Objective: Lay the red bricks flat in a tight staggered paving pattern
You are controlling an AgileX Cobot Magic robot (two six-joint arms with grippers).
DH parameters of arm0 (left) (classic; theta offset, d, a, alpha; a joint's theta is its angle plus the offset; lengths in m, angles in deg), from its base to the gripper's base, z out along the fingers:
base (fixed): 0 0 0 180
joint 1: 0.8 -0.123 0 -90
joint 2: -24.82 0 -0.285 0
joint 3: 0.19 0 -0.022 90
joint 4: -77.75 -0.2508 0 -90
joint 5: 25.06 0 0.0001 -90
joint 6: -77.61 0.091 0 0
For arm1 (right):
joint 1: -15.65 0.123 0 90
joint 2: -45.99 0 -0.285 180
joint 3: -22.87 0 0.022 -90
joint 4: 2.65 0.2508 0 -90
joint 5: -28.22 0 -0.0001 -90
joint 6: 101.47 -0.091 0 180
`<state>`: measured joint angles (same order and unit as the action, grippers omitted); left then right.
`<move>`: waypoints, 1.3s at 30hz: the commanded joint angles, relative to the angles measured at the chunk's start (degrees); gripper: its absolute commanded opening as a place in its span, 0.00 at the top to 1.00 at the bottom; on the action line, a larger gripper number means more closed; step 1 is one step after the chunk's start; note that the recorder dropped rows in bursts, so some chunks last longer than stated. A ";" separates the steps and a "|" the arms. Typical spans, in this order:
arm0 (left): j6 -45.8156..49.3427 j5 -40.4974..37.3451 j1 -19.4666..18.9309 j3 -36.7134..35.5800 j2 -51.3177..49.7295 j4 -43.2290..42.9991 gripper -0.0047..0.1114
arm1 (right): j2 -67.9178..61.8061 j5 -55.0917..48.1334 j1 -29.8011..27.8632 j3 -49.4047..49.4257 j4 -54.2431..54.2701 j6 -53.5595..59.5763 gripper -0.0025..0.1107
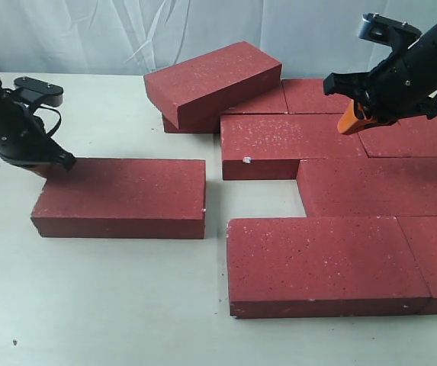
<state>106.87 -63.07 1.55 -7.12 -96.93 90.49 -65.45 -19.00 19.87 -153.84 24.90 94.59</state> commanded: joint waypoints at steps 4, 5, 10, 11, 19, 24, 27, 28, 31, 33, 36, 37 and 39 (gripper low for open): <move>5.85 0.56 0.20 -0.09 0.00 9.36 0.96 | -0.02 0.16 -0.14 0.10 -0.01 0.35 0.98; 5.85 0.56 0.20 -0.09 0.00 9.65 0.96 | -0.02 0.16 -0.14 0.10 -0.01 0.35 0.98; 5.85 -0.73 0.20 -0.09 0.00 9.97 0.96 | -0.02 0.16 -0.14 0.10 -0.01 0.35 0.98; 5.85 -0.99 0.20 -0.09 0.00 10.27 0.96 | -0.02 0.16 -0.14 0.10 -0.01 0.35 0.98; 5.85 -1.91 0.20 -0.09 0.00 13.23 0.96 | -0.02 0.41 -0.14 0.10 -0.01 0.35 0.98; 5.26 -4.79 -0.31 -0.09 0.16 9.89 0.96 | -0.02 0.28 -0.14 0.10 -0.01 0.35 0.98; 5.26 -6.74 -0.86 -0.09 1.60 7.94 0.96 | -0.02 0.28 -0.14 0.10 -0.01 0.35 0.98; 5.26 -7.24 -1.12 -0.09 2.33 7.64 0.96 | -0.02 0.28 -0.14 0.10 -0.01 0.35 0.98; 5.26 -8.73 -1.13 -0.09 4.54 6.68 0.96 | -0.02 0.28 -0.14 0.10 -0.01 0.35 0.98; 5.26 -10.71 -1.13 -0.09 6.09 6.28 0.96 | -0.02 0.28 -0.14 0.10 -0.01 0.35 0.98; 5.36 -14.55 -1.13 -0.09 7.32 6.28 0.96 | -0.02 0.18 -0.14 0.10 -0.01 0.35 0.98; 5.48 -15.94 -1.00 -0.09 7.56 6.76 0.96 | -0.02 0.18 -0.14 0.10 -0.01 0.35 0.98; 5.89 -17.66 0.07 -0.09 7.94 7.22 0.96 | -0.02 0.18 -0.14 0.10 -0.01 0.35 0.98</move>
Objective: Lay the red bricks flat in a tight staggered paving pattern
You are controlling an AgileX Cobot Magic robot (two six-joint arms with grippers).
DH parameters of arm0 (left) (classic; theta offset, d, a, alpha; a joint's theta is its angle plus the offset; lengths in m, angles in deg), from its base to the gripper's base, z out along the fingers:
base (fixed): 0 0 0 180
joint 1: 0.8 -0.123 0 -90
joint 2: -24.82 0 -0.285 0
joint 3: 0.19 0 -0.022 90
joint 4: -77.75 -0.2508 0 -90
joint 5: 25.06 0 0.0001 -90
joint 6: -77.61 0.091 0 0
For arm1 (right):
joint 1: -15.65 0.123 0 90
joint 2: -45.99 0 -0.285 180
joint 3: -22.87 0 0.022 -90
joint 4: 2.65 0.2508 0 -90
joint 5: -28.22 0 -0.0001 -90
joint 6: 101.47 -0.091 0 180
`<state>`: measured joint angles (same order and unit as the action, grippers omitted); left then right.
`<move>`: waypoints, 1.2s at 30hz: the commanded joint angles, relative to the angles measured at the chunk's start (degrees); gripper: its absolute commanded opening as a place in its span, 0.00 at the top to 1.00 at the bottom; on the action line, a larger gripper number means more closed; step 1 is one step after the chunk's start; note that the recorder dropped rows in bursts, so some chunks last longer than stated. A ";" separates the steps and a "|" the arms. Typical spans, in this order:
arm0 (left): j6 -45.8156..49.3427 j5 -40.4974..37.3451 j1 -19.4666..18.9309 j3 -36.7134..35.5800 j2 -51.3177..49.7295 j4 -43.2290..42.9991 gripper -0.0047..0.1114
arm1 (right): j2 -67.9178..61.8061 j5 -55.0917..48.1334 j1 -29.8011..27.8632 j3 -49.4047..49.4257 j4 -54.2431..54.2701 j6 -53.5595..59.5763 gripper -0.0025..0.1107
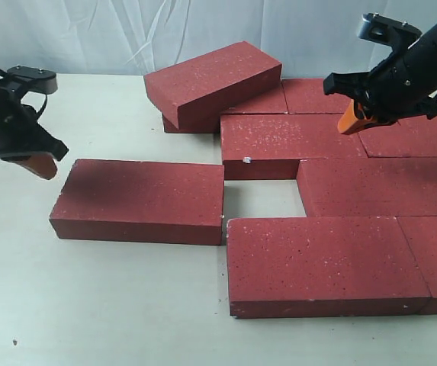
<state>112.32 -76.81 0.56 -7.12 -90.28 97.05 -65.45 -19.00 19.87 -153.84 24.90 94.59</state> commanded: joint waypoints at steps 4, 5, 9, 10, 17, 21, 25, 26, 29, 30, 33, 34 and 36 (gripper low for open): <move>3.84 -4.78 4.47 -0.09 1.30 1.92 0.96 | -0.02 0.29 -0.14 0.10 -0.01 0.45 0.98; 5.04 -4.92 5.77 -0.09 1.30 2.50 0.96 | -0.02 0.29 -0.14 0.10 -0.01 0.45 0.98; 8.35 -4.81 11.57 -0.09 1.30 3.42 0.96 | -0.02 0.41 -0.14 0.10 -0.01 0.71 0.98; 9.02 -4.81 12.72 -0.09 1.30 3.42 0.96 | -0.02 0.41 -0.14 0.10 -0.01 0.71 0.98; 12.95 -3.70 20.04 -0.09 1.30 8.59 0.96 | -0.02 0.41 -0.14 0.10 -0.01 0.82 0.98; 17.31 -3.20 22.69 -0.09 1.30 13.60 0.96 | -0.02 0.41 -0.14 0.10 -0.01 0.82 0.98; 20.79 -2.15 25.01 -0.09 0.36 15.35 0.96 | -0.02 0.41 -0.14 0.10 -0.01 0.82 0.98; 21.19 -2.00 25.43 -0.09 -0.25 15.89 0.96 | -0.02 0.41 -0.14 0.10 -0.01 0.82 0.98; 23.26 -2.00 27.94 -0.09 -3.39 17.40 0.96 | -0.02 0.42 -0.14 0.10 -0.01 0.82 0.98; 23.26 -0.89 28.68 -0.09 -3.98 17.17 0.96 | -0.02 0.42 -0.14 0.10 -0.01 0.82 0.98; 23.37 2.09 29.66 -0.09 -5.31 17.76 0.96 | -0.02 0.31 -0.14 0.10 -0.01 0.82 0.98; 23.37 2.21 29.66 -0.09 -5.75 18.38 0.96 | -0.02 0.31 -0.14 0.10 -0.01 0.82 0.98; 23.37 2.42 29.66 -0.09 -6.67 18.38 0.96 | -0.02 0.31 -0.14 0.10 -0.01 0.82 0.98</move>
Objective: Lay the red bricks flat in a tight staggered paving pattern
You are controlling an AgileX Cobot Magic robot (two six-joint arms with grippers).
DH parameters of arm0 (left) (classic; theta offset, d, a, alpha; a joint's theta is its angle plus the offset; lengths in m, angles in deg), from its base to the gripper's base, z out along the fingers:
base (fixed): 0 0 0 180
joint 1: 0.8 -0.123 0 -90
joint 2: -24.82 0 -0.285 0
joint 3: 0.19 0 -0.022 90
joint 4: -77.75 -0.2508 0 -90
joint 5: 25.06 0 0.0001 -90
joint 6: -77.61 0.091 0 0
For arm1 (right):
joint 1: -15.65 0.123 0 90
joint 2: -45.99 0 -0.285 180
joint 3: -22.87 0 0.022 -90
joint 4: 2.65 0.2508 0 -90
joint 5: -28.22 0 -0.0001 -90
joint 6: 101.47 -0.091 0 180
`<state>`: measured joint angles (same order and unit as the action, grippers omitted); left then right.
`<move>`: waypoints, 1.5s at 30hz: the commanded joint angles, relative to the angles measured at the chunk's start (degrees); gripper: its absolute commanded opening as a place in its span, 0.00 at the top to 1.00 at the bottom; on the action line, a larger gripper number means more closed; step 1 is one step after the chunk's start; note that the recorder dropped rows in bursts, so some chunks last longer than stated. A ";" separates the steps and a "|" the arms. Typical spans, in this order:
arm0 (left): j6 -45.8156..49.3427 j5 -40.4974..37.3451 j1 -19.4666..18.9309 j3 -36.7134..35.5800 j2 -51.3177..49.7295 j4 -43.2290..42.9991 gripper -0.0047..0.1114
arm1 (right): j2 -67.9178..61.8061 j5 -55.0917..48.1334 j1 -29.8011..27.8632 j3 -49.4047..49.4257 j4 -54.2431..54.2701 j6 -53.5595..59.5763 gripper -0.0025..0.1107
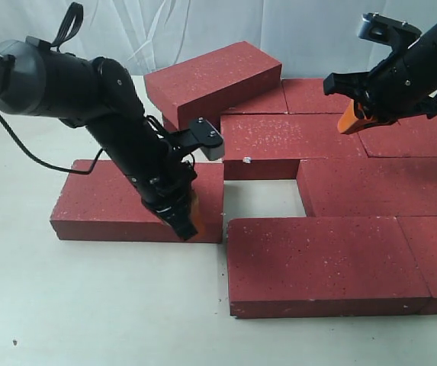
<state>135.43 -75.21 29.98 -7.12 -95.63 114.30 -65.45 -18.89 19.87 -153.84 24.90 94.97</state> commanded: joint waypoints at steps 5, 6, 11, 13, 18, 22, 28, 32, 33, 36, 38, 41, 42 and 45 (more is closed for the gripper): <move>0.26 0.69 0.25 -0.09 -1.48 1.36 0.96 | -0.02 0.19 -0.14 0.10 -0.01 0.45 0.98; 0.26 0.35 0.25 -0.09 -1.48 1.36 0.96 | -0.02 0.19 -0.14 0.10 -0.01 0.45 0.98; 0.26 -5.21 0.14 0.27 0.64 0.84 0.96 | -0.02 0.19 -0.14 0.10 -0.01 0.45 0.98; -1.14 -6.53 0.05 1.14 3.09 -1.80 0.96 | -0.02 0.08 -0.14 0.10 -0.01 0.45 0.98; -14.30 -1.86 -4.25 2.81 9.89 -14.10 0.96 | -0.02 -0.49 -0.14 0.10 -0.01 0.45 0.98; -23.28 -1.29 -14.06 2.81 11.33 -16.58 0.96 | -0.02 -0.49 -0.14 0.10 -0.01 0.45 0.98; -29.23 -0.59 -25.28 2.81 11.11 -17.07 0.96 | -0.02 -0.49 -0.14 0.10 -0.01 0.45 0.98; -29.37 0.38 -28.51 2.02 8.39 -16.94 0.96 | -0.02 -0.48 -0.14 0.10 -0.14 0.68 0.98; -29.49 0.97 -28.46 1.62 7.61 -16.94 0.96 | -0.02 -0.48 -0.14 0.10 -0.14 0.68 0.98; -30.80 2.23 -28.46 0.51 4.90 -17.07 0.96 | -0.02 -0.48 -0.14 0.10 -0.14 0.68 0.98; -32.59 2.79 -28.46 0.51 3.16 -16.95 0.96 | -0.02 -0.48 -0.14 0.10 -0.14 0.68 0.98; -33.82 3.13 -28.46 0.51 0.77 -16.48 0.96 | -0.02 -0.48 -0.14 0.10 -0.14 0.68 0.98; -33.82 3.01 -28.46 0.51 -0.13 -15.91 0.96 | -0.02 -0.48 -0.14 0.10 -0.14 0.68 0.98; -33.82 2.21 -28.33 0.51 -1.79 -14.01 0.96 | -0.02 -0.48 -0.14 0.10 -0.24 0.68 0.98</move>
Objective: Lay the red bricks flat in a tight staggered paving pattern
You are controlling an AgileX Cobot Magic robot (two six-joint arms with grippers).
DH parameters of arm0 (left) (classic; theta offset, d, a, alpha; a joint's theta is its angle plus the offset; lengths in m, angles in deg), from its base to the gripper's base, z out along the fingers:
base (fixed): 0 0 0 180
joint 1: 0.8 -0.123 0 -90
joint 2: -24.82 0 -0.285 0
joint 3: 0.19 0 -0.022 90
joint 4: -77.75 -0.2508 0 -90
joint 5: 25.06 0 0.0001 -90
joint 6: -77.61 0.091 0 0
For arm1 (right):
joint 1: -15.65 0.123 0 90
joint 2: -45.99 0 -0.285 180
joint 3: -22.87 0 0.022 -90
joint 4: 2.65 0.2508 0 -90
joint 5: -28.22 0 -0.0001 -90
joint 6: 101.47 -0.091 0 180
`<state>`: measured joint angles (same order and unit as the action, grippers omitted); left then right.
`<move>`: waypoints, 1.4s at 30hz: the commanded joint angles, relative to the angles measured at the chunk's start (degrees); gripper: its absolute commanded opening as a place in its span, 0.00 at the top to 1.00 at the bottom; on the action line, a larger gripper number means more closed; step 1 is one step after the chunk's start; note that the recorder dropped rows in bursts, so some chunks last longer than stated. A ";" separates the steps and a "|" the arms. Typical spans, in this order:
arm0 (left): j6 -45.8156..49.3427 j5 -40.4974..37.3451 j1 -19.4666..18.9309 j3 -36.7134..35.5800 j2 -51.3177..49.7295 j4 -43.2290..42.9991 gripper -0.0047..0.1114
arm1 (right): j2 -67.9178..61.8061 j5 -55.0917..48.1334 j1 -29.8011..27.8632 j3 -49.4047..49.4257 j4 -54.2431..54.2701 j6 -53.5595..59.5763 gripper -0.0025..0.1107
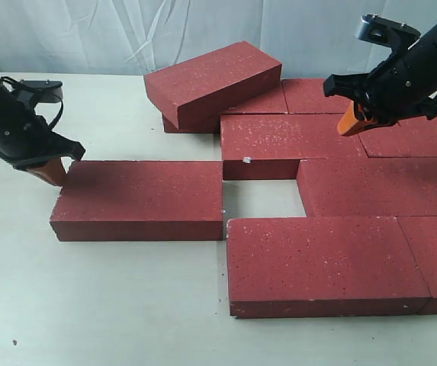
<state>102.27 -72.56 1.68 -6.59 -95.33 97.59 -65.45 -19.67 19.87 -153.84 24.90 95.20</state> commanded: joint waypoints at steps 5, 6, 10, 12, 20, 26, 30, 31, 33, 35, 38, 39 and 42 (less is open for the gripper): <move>-0.10 -1.12 0.84 -0.02 -2.62 5.08 0.96 | -0.02 0.62 -0.14 0.10 -0.23 0.55 0.98; -0.10 -1.14 1.17 -0.02 -2.62 5.19 0.96 | -0.02 0.62 -0.14 0.10 -0.23 0.55 0.98; -0.10 -1.28 2.79 -0.02 -2.62 5.08 0.96 | -0.02 1.10 -0.14 0.10 -0.23 0.55 0.98; -0.10 -1.28 3.58 -0.02 -2.62 5.31 0.96 | -0.02 1.10 -0.14 0.10 -0.23 0.55 0.98; -0.48 -1.37 4.09 -0.02 -2.62 1.10 0.96 | -0.02 0.99 -0.14 0.10 -0.23 0.57 0.98; -0.72 -2.42 1.17 -0.02 -2.28 0.04 0.96 | -0.02 0.90 -0.14 0.10 -0.23 0.57 0.98; -0.72 -2.83 -0.27 -0.02 -0.07 0.16 0.96 | -0.02 0.91 -0.14 0.10 -0.23 0.68 0.98; -0.62 -2.92 -0.28 -0.02 0.66 -0.09 0.96 | -0.02 0.91 -0.14 0.10 -0.23 0.68 0.98; -0.50 -2.92 -0.28 -0.02 2.09 -0.30 0.96 | -0.02 0.91 -0.14 0.10 -0.23 0.68 0.98; -0.50 -3.07 -0.16 -0.02 3.43 -0.11 0.96 | -0.02 0.91 -0.14 0.10 -0.23 0.68 0.98; 0.00 -3.54 0.08 -0.02 5.35 2.26 0.96 | -0.02 1.02 -0.14 0.10 -0.23 0.67 0.98; 1.05 -3.68 0.08 -0.02 5.97 4.33 0.96 | -0.02 1.16 -0.14 0.10 -0.23 0.67 0.98; 8.85 -6.41 0.21 -0.02 7.04 13.14 0.96 | -0.02 1.59 -0.14 0.10 -0.26 0.67 0.98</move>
<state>105.50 -76.64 1.55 -6.60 -89.66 103.02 -65.45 -18.81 19.87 -153.84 24.90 95.63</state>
